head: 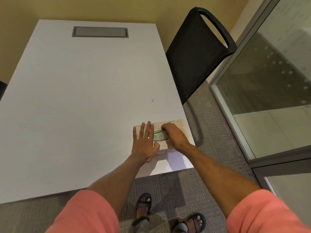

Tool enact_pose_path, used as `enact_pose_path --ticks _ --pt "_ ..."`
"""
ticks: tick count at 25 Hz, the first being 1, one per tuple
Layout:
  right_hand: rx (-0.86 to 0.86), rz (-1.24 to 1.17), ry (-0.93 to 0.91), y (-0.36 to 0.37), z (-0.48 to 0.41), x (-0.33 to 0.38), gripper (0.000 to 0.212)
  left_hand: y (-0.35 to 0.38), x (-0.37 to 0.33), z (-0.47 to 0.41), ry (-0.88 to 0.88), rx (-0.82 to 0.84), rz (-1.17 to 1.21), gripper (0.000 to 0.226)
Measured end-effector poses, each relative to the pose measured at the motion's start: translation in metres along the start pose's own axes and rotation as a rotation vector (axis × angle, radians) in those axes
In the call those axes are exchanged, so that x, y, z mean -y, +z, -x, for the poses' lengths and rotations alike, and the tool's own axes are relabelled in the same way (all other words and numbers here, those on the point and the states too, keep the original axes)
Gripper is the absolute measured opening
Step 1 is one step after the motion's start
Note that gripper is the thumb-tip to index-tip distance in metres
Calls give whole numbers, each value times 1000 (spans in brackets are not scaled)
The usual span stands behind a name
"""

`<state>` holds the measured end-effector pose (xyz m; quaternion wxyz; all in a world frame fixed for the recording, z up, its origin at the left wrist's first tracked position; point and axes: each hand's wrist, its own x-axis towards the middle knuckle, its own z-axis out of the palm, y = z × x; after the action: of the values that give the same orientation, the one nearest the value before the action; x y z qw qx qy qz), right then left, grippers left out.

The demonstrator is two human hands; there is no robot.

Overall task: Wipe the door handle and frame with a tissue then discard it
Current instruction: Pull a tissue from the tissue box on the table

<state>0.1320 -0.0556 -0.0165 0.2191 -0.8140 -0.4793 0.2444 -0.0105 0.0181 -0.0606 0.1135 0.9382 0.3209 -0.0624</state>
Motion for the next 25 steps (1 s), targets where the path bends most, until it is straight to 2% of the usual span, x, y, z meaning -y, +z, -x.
enact_pose_path --ticks 4,9,12,13,15,17,22,25 --pt "-133 -61 -106 -9 0 5 12 -1 1 1 13 12 -13 74" --pt "-242 -295 -8 -26 -9 13 10 -8 0 0 10 57 -17 74" --pt "-312 -468 94 -36 -10 11 9 -19 -6 -7 -41 -53 58 67" --pt "-326 -525 122 -40 -10 10 9 -25 -12 -11 -67 -130 174 63" --pt "-368 -609 159 -50 -8 7 11 -44 -29 -22 -121 -224 607 55" --pt "-432 -663 198 -63 -5 4 12 -65 -49 -35 -133 -188 1018 49" --pt "-576 -847 262 -108 21 -13 6 -96 -106 -65 -97 -23 1327 21" --pt "-679 -962 329 -140 45 -41 9 -108 -151 -78 -64 121 1364 12"
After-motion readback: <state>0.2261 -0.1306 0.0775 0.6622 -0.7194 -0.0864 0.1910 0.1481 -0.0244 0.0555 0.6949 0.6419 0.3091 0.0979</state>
